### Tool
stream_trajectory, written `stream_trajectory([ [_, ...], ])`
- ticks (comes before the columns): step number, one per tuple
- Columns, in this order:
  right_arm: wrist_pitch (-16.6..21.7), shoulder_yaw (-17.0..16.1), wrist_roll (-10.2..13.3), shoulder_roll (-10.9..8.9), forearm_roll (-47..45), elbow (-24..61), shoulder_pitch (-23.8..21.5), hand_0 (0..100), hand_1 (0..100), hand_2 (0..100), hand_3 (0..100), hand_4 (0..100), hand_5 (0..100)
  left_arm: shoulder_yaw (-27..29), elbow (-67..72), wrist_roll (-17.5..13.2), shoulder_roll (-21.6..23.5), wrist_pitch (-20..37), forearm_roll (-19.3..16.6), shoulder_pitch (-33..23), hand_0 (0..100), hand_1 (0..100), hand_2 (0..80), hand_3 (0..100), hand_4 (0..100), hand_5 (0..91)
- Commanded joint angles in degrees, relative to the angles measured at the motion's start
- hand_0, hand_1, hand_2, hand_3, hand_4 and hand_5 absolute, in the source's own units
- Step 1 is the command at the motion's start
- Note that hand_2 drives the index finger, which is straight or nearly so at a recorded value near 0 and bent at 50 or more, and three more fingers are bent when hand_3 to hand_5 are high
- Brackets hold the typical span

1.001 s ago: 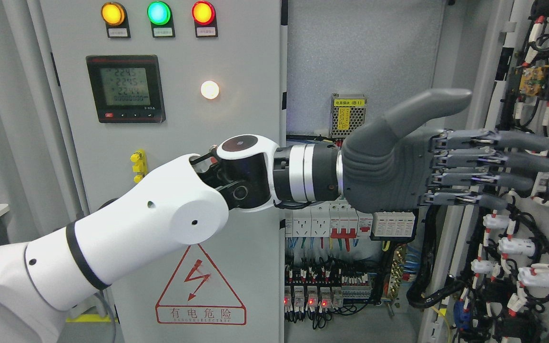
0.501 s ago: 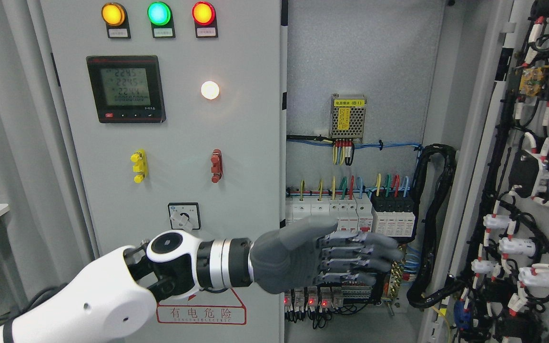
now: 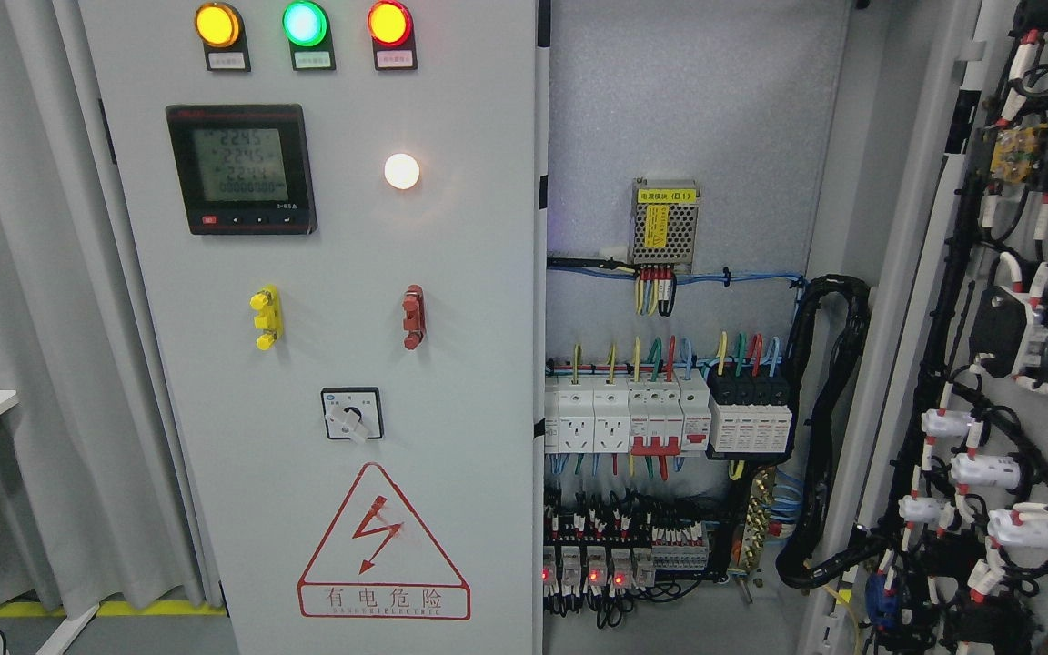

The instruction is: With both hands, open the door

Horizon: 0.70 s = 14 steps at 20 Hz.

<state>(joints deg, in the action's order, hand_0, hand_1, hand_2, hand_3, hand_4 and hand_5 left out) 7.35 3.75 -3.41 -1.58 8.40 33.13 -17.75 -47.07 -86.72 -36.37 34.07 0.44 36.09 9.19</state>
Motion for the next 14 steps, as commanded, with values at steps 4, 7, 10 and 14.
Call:
stream_trajectory([
  [4, 1.7, 11.2, 0.3, -6.33, -2.8, 61.8, -13.1, 22, 0, 0, 0, 0, 0, 22.4, 40.3, 6.3, -18.4, 0.0, -7.6, -18.9, 30, 0, 2.7, 3, 4, 0.0],
  [7, 2.2, 13.4, 0.3, -7.03, -10.7, 71.3, -14.5, 22, 0, 0, 0, 0, 0, 27.1, 60.5, 10.7, -27.0, 0.1, -8.5, -16.8, 30, 0, 2.7, 3, 4, 0.0],
  [10, 2.5, 14.1, 0.5, -7.48, -11.7, 79.4, -14.6, 22, 0, 0, 0, 0, 0, 37.7, 82.8, 11.1, -33.5, 0.2, -8.5, -9.6, 30, 0, 2.7, 3, 4, 0.0],
  [14, 8.5, 14.0, 0.4, -6.95, -11.7, 81.5, -13.4, 22, 0, 0, 0, 0, 0, 41.9, 86.9, 14.4, -34.1, 0.2, -8.4, -8.2, 30, 0, 2.7, 3, 4, 0.0],
])
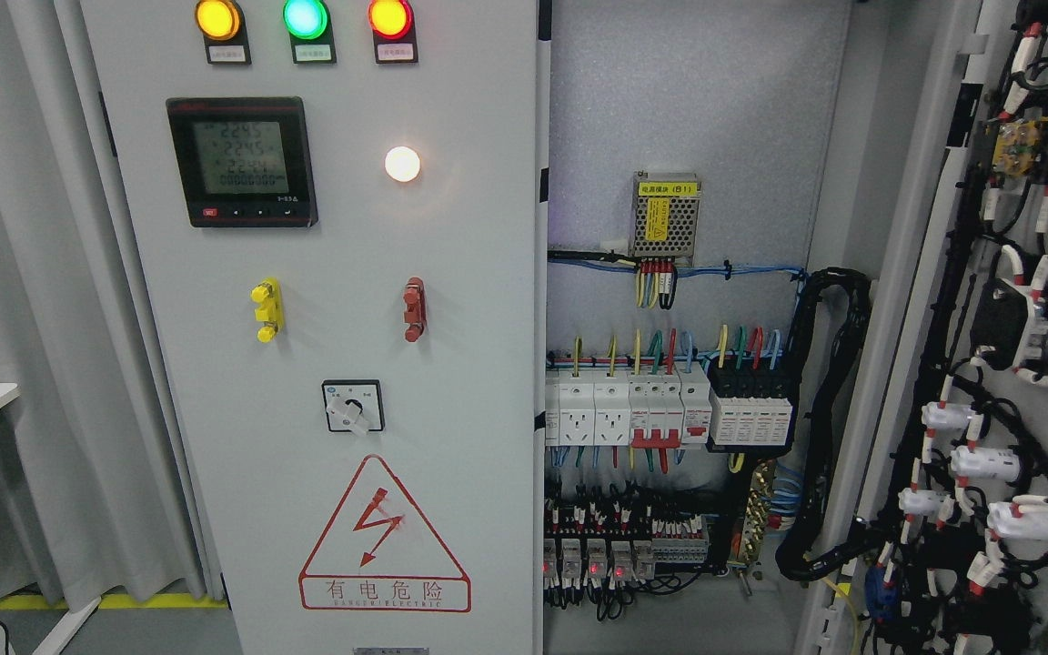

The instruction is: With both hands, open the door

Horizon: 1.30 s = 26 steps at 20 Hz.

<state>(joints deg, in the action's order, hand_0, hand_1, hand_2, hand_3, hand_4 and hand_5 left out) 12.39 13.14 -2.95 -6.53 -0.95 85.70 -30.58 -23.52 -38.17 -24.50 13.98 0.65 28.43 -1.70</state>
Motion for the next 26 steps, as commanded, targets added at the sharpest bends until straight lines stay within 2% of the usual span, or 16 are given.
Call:
stream_trajectory([
  [1, 5.0, 4.4, 0.0, -1.65, -2.3, 29.0, 0.3, 22, 0, 0, 0, 0, 0, 18.4, 38.4, 4.8, -14.0, 0.0, -0.7, 2.6, 30, 0, 2.7, 3, 4, 0.0],
  [3, 5.5, 4.1, 0.0, -0.25, -2.3, 29.3, 2.6, 22, 0, 0, 0, 0, 0, 18.5, 38.4, 7.9, -14.0, 0.1, -0.7, 2.6, 30, 0, 2.7, 3, 4, 0.0],
  [4, 5.5, 4.0, 0.0, 0.11, -2.3, 29.6, 4.6, 22, 0, 0, 0, 0, 0, 18.4, 38.5, 8.1, -14.0, 0.0, -0.9, 2.6, 30, 0, 2.7, 3, 4, 0.0],
  [6, 5.4, 3.8, 0.0, 2.29, -2.3, 30.1, 7.9, 22, 0, 0, 0, 0, 0, 18.1, 38.4, 7.9, -14.0, -0.5, -1.6, 2.3, 30, 0, 2.7, 3, 4, 0.0],
  [10, 4.9, 4.3, 0.1, 4.50, -2.2, 30.3, 13.0, 22, 0, 0, 0, 0, 0, 18.2, 38.4, 7.7, -14.0, -0.5, -6.9, 1.0, 30, 0, 2.7, 3, 4, 0.0],
  [13, 4.8, 4.3, 0.1, 6.08, -2.0, 30.3, 17.4, 22, 0, 0, 0, 0, 0, 18.5, 38.4, 7.7, -13.8, -0.1, -7.0, 0.8, 30, 0, 2.7, 3, 4, 0.0],
  [15, 3.4, 4.3, 0.2, 6.09, -2.0, 30.1, 20.0, 22, 0, 0, 0, 0, 0, 18.4, 38.5, 7.7, -13.8, -0.2, -7.1, 0.8, 30, 0, 2.7, 3, 4, 0.0],
  [18, -1.0, 3.8, 1.1, 6.17, -2.1, 29.1, 25.1, 22, 0, 0, 0, 0, 0, 18.1, 38.4, 8.1, -13.9, -0.1, -7.2, 0.9, 30, 0, 2.7, 3, 4, 0.0],
  [21, -4.9, 3.4, 3.7, 6.53, -2.6, 27.2, 31.6, 22, 0, 0, 0, 0, 0, 18.2, 38.4, 8.8, -13.7, 0.0, -11.0, 1.2, 30, 0, 2.7, 3, 4, 0.0],
  [23, -6.6, 3.5, 3.9, 6.53, -2.7, 26.4, 35.7, 22, 0, 0, 0, 0, 0, 18.2, 38.4, 11.5, -13.7, 0.1, -14.0, 1.2, 30, 0, 2.7, 3, 4, 0.0],
  [26, -7.0, 3.5, 3.9, 6.53, -2.8, 23.7, 40.8, 22, 0, 0, 0, 0, 0, 18.2, 38.3, 13.3, -13.8, 0.1, -14.9, 1.5, 30, 0, 2.7, 3, 4, 0.0],
])
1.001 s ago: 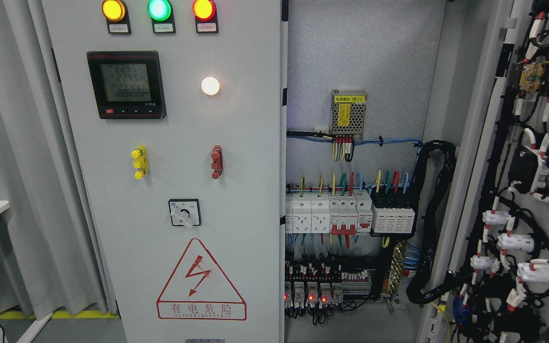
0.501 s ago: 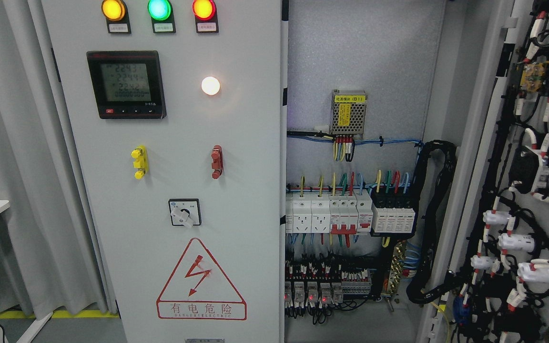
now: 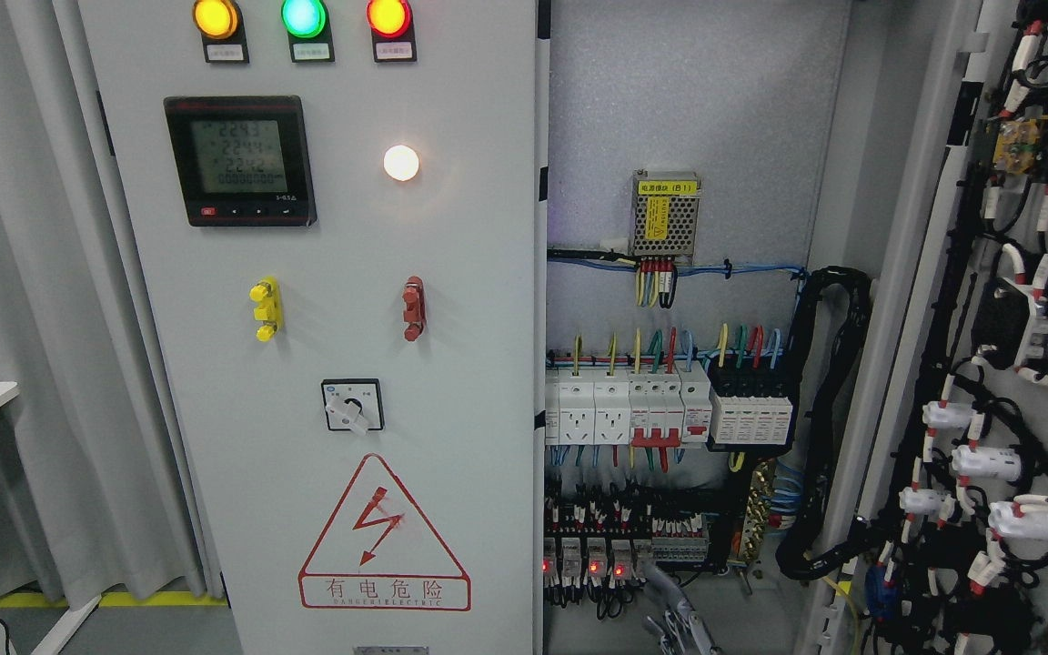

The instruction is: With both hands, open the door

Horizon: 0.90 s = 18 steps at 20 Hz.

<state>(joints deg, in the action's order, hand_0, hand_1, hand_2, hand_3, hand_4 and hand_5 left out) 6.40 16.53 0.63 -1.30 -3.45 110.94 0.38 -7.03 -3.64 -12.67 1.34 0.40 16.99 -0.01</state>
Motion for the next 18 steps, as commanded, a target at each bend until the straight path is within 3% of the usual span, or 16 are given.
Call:
stream_trajectory([
  [1, -1.0, 0.2, 0.3, 1.30, -0.4, -2.9, 11.5, 22, 0, 0, 0, 0, 0, 1.7, 3.7, 1.5, -1.1, 0.3, -3.5, 0.0, 30, 0, 2.7, 3, 4, 0.0],
  [3, -1.9, 0.4, 0.3, 1.30, -3.6, -4.6, 13.9, 22, 0, 0, 0, 0, 0, 1.7, 3.7, 1.5, -1.0, 0.4, -3.5, 0.4, 30, 0, 2.7, 3, 4, 0.0],
  [6, -7.1, 0.3, 0.3, 1.30, -9.0, -5.6, 17.2, 22, 0, 0, 0, 0, 0, 1.7, 3.7, 1.4, -0.6, 0.4, -3.5, 0.5, 30, 0, 2.7, 3, 4, 0.0],
  [18, -11.1, 0.1, 0.1, 1.30, -14.0, -10.1, 28.2, 22, 0, 0, 0, 0, 0, 1.7, 3.6, 1.2, 0.3, 0.8, -3.5, 0.8, 30, 0, 2.8, 3, 4, 0.0],
])
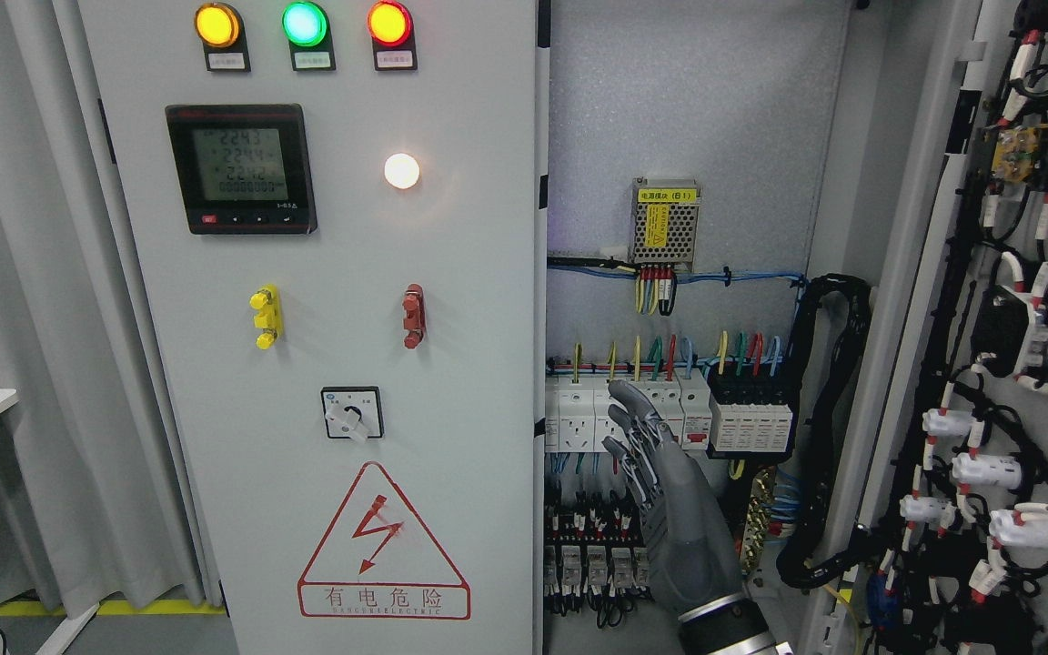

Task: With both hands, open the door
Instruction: 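Raise the right hand to the inner edge of the indicator-light door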

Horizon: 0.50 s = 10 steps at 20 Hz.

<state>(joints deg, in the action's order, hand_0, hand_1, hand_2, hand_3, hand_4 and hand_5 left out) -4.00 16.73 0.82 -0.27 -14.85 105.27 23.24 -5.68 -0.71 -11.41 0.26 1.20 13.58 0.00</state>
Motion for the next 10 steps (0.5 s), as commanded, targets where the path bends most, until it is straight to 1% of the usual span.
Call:
stream_trajectory([
  [1, -0.8, -0.1, 0.0, 0.27, -2.6, -5.5, 6.4, 22, 0, 0, 0, 0, 0, 0.3, 0.7, -0.1, 1.3, 0.0, -0.1, 0.8, 30, 0, 2.8, 3, 4, 0.0],
  [4, -0.7, -0.1, 0.2, 0.27, -2.9, -9.6, 10.2, 22, 0, 0, 0, 0, 0, 0.3, 0.6, -0.1, 0.9, 0.0, -0.1, 0.8, 30, 0, 2.7, 3, 4, 0.0],
  [8, -0.7, -0.5, 0.2, 0.27, -5.6, -14.9, 15.2, 22, 0, 0, 0, 0, 0, 0.3, 0.6, -0.1, 1.2, 0.0, -0.1, 0.9, 30, 0, 2.7, 3, 4, 0.0],
  [10, -0.7, -0.5, 0.2, 0.27, -6.8, -17.5, 16.7, 22, 0, 0, 0, 0, 0, 0.4, 0.7, -0.2, 1.4, 0.0, -0.1, 0.9, 30, 0, 2.8, 3, 4, 0.0],
])
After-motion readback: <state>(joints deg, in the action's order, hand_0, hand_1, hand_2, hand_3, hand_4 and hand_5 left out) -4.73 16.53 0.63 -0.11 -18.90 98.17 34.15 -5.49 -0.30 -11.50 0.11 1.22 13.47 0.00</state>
